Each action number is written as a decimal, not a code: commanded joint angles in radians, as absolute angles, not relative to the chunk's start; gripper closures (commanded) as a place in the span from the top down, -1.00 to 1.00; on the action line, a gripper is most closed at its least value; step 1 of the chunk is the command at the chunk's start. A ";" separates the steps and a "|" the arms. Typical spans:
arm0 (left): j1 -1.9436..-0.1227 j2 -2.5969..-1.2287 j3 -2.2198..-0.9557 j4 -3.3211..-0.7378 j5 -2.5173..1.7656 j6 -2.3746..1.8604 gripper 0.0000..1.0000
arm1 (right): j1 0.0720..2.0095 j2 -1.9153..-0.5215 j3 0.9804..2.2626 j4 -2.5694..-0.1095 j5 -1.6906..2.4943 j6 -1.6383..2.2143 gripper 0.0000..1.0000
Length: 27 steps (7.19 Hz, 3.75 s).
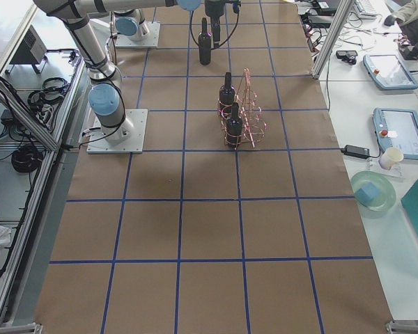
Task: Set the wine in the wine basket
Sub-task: 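Open and raise the left gripper while the right gripper moves over the bottle, then grasp the upright bottle's neck with the right gripper, then carry the bottle with the right gripper to the wine rack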
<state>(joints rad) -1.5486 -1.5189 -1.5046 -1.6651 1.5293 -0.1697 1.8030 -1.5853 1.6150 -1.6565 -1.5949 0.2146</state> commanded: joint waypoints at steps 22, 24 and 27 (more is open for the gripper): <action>-1.313 -1.447 -1.462 -1.696 1.525 -0.072 1.00 | 2.221 -1.289 1.577 -1.968 -1.514 0.759 -0.95; -1.325 -1.456 -1.474 -1.691 1.528 -0.097 1.00 | 2.162 -1.392 1.566 -1.830 -1.531 0.644 -0.98; -1.496 -1.456 -1.517 -1.706 1.528 -0.271 1.00 | 1.846 -1.621 1.568 -1.459 -1.564 0.266 -1.00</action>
<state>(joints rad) -1.3998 -1.4536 -1.4912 -1.7032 1.5277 -0.1417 1.9773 -1.5303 1.5677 -1.6183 -1.5440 0.4604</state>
